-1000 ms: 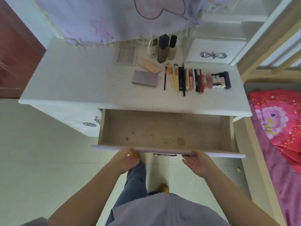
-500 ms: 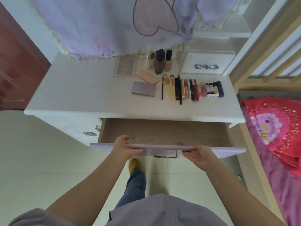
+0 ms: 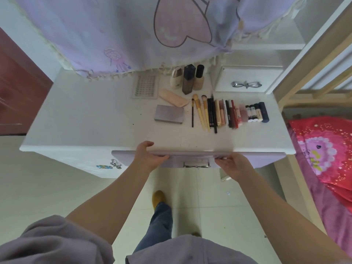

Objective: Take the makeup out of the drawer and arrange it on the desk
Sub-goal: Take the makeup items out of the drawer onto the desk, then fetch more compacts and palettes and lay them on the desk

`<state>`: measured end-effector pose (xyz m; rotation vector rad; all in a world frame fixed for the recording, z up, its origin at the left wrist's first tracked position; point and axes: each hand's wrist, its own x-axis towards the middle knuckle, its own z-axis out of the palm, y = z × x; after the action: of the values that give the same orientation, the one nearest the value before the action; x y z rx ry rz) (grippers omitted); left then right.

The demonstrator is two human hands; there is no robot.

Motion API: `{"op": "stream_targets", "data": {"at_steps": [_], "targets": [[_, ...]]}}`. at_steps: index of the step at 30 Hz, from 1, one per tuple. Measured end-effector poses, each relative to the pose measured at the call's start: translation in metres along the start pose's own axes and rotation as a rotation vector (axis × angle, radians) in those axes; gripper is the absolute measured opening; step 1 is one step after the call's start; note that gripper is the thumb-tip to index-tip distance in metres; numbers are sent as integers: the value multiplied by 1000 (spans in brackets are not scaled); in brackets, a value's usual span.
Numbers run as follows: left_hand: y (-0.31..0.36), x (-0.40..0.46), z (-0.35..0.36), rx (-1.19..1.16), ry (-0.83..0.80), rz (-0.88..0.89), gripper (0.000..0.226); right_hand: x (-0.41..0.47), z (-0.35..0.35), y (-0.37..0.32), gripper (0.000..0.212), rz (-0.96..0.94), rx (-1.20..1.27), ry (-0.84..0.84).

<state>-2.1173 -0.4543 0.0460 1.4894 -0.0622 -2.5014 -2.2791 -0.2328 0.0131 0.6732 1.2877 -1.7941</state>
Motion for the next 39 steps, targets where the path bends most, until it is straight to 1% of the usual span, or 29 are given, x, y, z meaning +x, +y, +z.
{"op": "stream_targets", "data": {"at_steps": [2,3,4,5,6,7,8,9,11,13,14,15,16,17,18,19,20,22,25,27,28,31,32,33,34,36,39], "targets": [[3,1,-1,30,-18,-29,46,1,-6,0,23,18,-22,-3],[3,0,-3,76,-41,-57,44,-2,-9,-1,21,23,-90,-4],[5,2,-7,182,-60,-89,38,-7,-12,-4,20,28,-207,-1],[6,1,-11,399,-50,-111,27,-13,-12,-9,20,41,-388,12],[7,0,-13,669,-43,-125,15,-18,-8,-17,26,63,-583,27],[6,-6,-11,946,-29,-108,9,-24,-1,-26,32,60,-805,29],[4,-10,-6,1165,-17,-67,11,-29,6,-34,35,43,-997,28],[1,-17,1,1327,-22,7,14,-33,15,-42,34,-65,-1188,63],[-14,-30,24,1528,-61,210,18,-46,31,-48,30,-422,-1561,63],[-35,-39,47,1732,-104,444,23,-55,37,-40,34,-730,-1762,79],[-47,-40,54,1861,-86,586,30,-56,34,-33,37,-908,-1816,131],[-58,-41,59,1977,-35,743,37,-59,31,-26,40,-1080,-1871,197],[-69,-41,60,2075,35,904,42,-60,26,-19,43,-1202,-1919,243],[-79,-42,60,2160,108,1069,48,-61,21,-15,46,-1251,-1963,264],[-89,-42,57,2234,163,1217,53,-64,16,-12,49,-1227,-1979,260],[-98,-43,53,2295,191,1314,57,-67,10,-7,51,-1204,-1970,265],[-106,-44,47,2340,192,1358,60,-69,2,-2,53,-1193,-1945,289],[-122,-43,35,2429,144,1366,64,-78,-15,11,54,-1129,-1934,332],[-139,-40,20,2551,-2,1327,65,-87,-42,30,55,-1021,-1915,387],[-148,-38,17,2603,-103,1304,64,-90,-60,39,59,-896,-1888,473],[-152,-35,16,2628,-154,1299,64,-93,-68,44,64,-819,-1866,518],[-164,-28,14,2713,-333,1333,64,-108,-88,64,89,-632,-1812,667],[-167,-24,13,2734,-411,1328,64,-111,-94,73,95,-565,-1792,703],[-171,-20,11,2747,-495,1341,62,-115,-99,82,95,-498,-1754,748],[-174,-17,10,2755,-580,1364,60,-122,-101,92,90,-437,-1708,797],[-178,-17,4,2776,-771,1369,59,-134,-102,115,71,-324,-1586,890],[-179,-15,-10,2840,-1036,1339,61,-148,-94,159,66,-186,-1326,1006]]}}
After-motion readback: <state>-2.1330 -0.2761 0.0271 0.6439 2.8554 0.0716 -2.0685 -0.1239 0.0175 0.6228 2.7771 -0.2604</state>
